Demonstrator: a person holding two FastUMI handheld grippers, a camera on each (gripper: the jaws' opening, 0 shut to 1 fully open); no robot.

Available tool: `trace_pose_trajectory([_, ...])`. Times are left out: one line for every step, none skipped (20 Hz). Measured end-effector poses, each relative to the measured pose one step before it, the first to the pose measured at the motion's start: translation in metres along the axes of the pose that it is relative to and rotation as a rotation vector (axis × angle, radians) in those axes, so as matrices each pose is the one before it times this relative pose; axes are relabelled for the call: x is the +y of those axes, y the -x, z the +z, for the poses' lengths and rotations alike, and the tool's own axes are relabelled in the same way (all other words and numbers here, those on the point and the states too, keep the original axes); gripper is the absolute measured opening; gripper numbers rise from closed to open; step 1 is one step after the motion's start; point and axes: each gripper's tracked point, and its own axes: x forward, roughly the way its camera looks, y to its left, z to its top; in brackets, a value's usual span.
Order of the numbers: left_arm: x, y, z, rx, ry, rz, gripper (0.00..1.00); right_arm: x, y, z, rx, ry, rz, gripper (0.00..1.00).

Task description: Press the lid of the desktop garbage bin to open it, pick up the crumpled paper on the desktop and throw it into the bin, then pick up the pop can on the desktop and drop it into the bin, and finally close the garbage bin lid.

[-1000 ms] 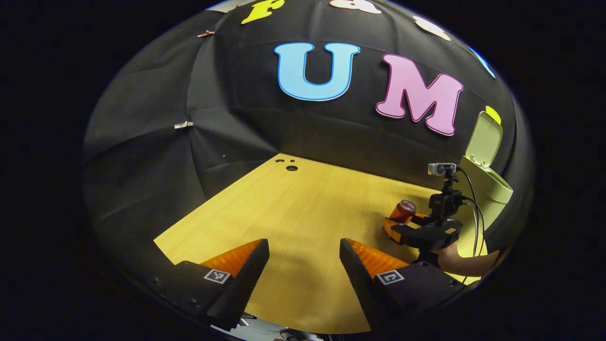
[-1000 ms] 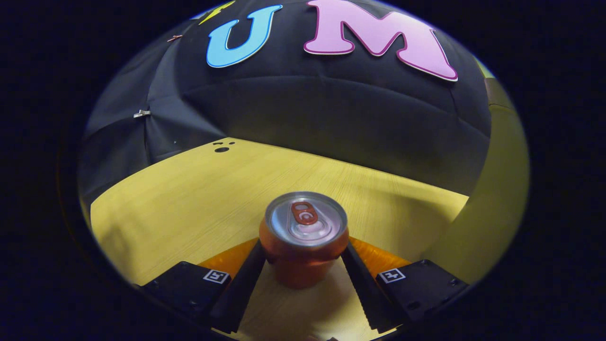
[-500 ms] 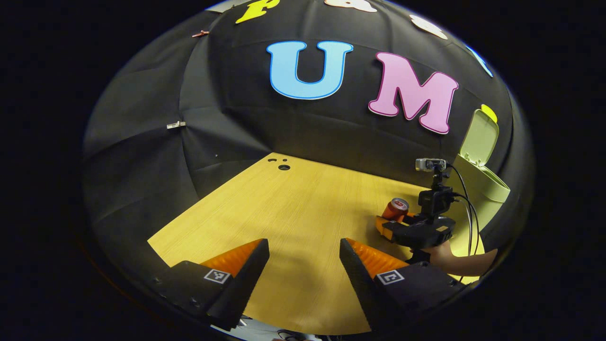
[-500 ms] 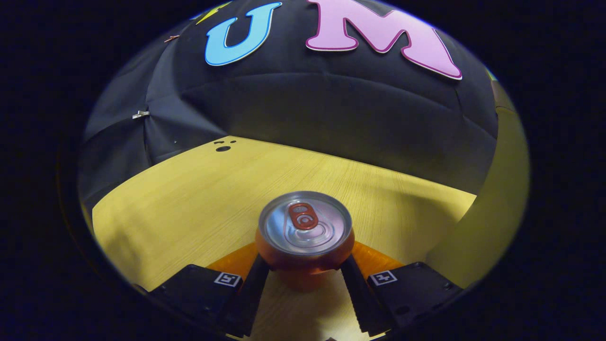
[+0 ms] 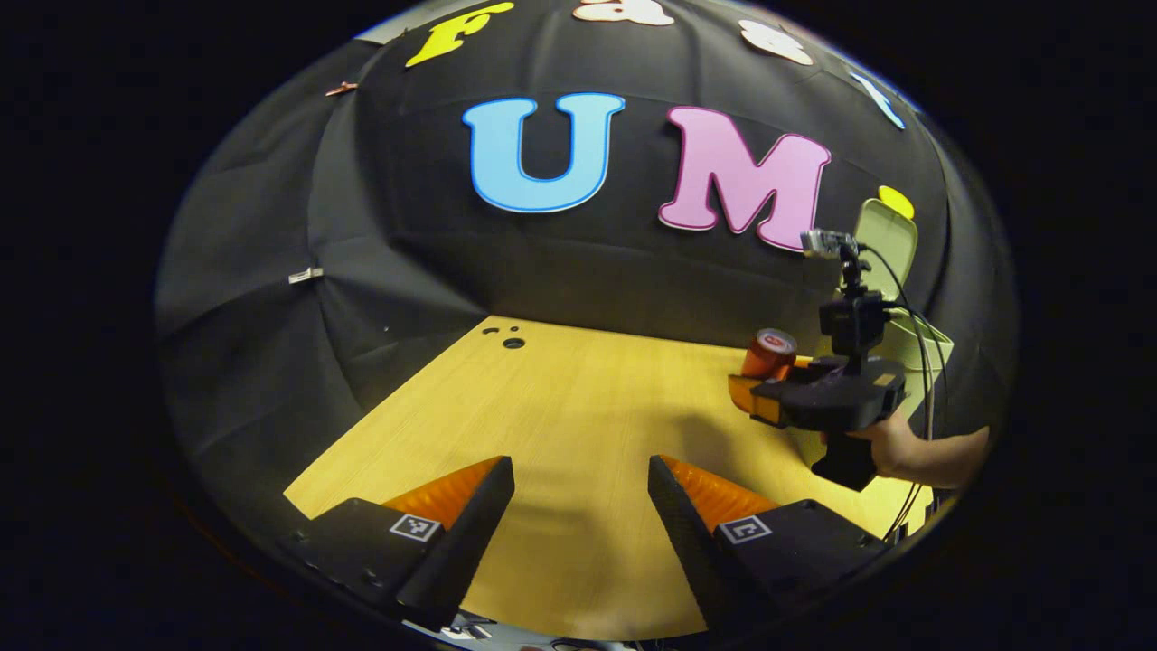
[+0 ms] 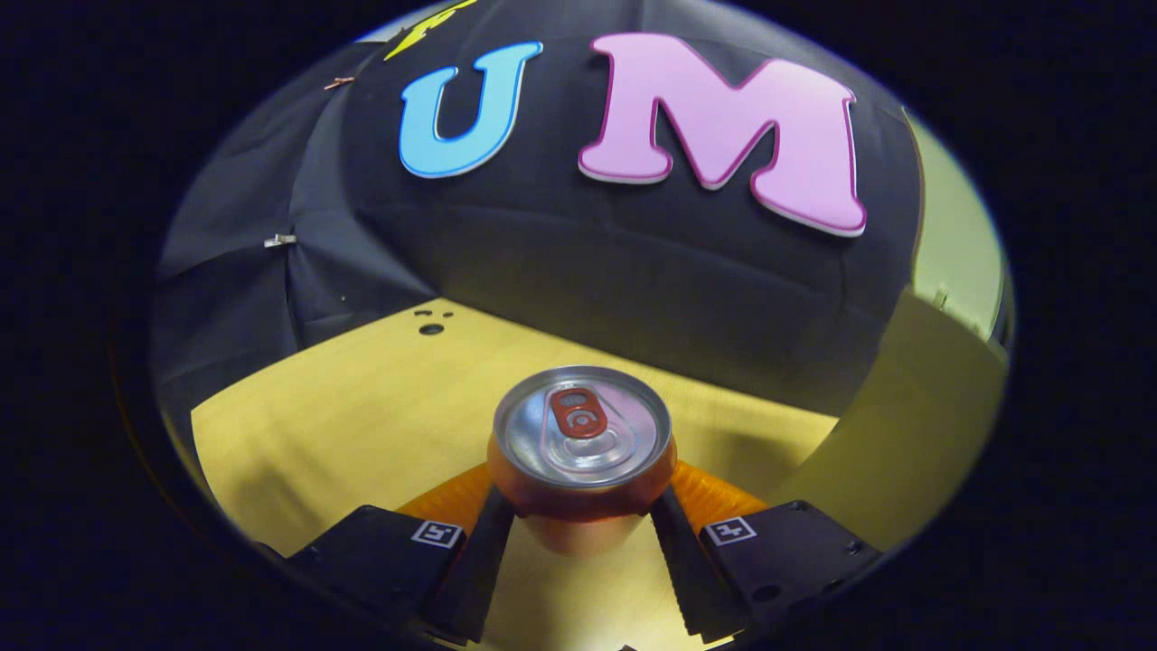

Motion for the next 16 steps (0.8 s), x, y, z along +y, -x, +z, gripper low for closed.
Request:
trace_pose_trajectory([-0.00530,-0.00054,0.00259,-0.00507,0.00222,-0.01903,0.96,-0.00480,0.00936,0.01567,-0.01618,-0.00012,-0.00335,0.81])
trace_pose_trajectory([-0.00562,-0.00118,0.00073,-0.00741,0.00133,-0.01864,0.96,-0.00457,0.00857,0.01502,-0.01383,-0.00344,-0.00387,0.81])
trace_pose_trajectory([-0.00475,-0.00131,0.00170,-0.00440,-0.00049,-0.01660,0.96,-0.00654,0.00835,0.01314,-0.01177,0.00093,-0.00798,0.81])
trace_pose_trajectory([-0.00454,-0.00189,-0.00141,0.00152,-0.00111,-0.01692,0.96,-0.00885,0.00721,0.01366,-0.01775,0.00089,-0.01475,0.81])
trace_pose_trajectory([-0.00386,-0.00236,0.00033,-0.00211,-0.00233,-0.01346,0.95,-0.00931,0.00637,0.01461,-0.01989,-0.00383,-0.01500,0.81])
trace_pose_trajectory([-0.00330,-0.00092,0.00016,-0.00319,-0.00170,-0.01475,0.96,-0.00905,0.00562,0.01278,-0.01493,-0.00669,-0.01210,0.81])
trace_pose_trajectory([-0.00374,-0.00103,0.00110,-0.00300,-0.00127,-0.01504,0.96,-0.00883,0.00538,0.01022,-0.00914,-0.00276,-0.01235,0.81])
trace_pose_trajectory([-0.00307,-0.00058,0.00077,-0.00470,-0.00137,-0.01321,0.96,-0.01049,0.00527,0.01046,-0.00947,-0.00037,-0.01499,0.81])
trace_pose_trajectory([-0.00236,-0.00069,0.00164,-0.00411,-0.00185,-0.01251,0.96,-0.01038,0.00554,0.01118,-0.01388,-0.00186,-0.01556,0.81])
trace_pose_trajectory([-0.00128,-0.00049,0.00011,-0.00414,-0.00125,-0.00956,0.96,-0.01120,0.00384,0.00967,-0.01325,-0.00586,-0.01812,0.81])
trace_pose_trajectory([-0.00098,-0.00107,0.00124,-0.00509,-0.00071,-0.00742,0.96,-0.01126,0.00294,0.00721,-0.01225,-0.00278,-0.01726,0.81])
trace_pose_trajectory([-0.00031,-0.00096,-0.00038,-0.00246,0.00259,-0.00619,0.96,-0.01482,0.00244,0.00575,-0.00710,0.00157,-0.02923,0.81])
trace_pose_trajectory([-0.00123,-0.00109,0.00047,0.00375,0.00746,-0.00670,0.96,-0.01533,0.00340,0.00387,-0.00437,-0.00529,-0.03137,0.81])
trace_pose_trajectory([-0.00250,0.00012,-0.00008,-0.00162,0.00765,-0.01032,0.96,-0.01382,0.00247,0.00613,-0.00947,-0.01191,-0.02633,0.81])
trace_pose_trajectory([-0.00157,-0.00148,0.00283,-0.00544,0.00218,-0.00726,0.96,-0.01418,0.00300,0.00579,-0.01096,-0.01074,-0.02669,0.81])
trace_pose_trajectory([-0.00065,-0.00186,0.00151,-0.00378,-0.00165,-0.00470,0.96,-0.01586,0.00234,0.00269,-0.00527,-0.00222,-0.03016,0.81])
